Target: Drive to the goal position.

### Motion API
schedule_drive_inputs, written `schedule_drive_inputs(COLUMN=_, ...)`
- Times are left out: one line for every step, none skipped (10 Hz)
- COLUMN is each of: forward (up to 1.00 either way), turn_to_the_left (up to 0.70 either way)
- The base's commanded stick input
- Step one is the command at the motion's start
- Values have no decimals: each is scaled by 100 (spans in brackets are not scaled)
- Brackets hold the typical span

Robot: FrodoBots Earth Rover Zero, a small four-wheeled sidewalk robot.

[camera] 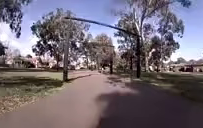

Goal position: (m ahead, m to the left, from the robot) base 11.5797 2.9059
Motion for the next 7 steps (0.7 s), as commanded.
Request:
schedule_drive_inputs(forward=100, turn_to_the_left=0)
schedule_drive_inputs(forward=100, turn_to_the_left=0)
schedule_drive_inputs(forward=100, turn_to_the_left=18)
schedule_drive_inputs(forward=100, turn_to_the_left=26)
schedule_drive_inputs(forward=100, turn_to_the_left=35)
schedule_drive_inputs(forward=100, turn_to_the_left=37)
schedule_drive_inputs(forward=100, turn_to_the_left=28)
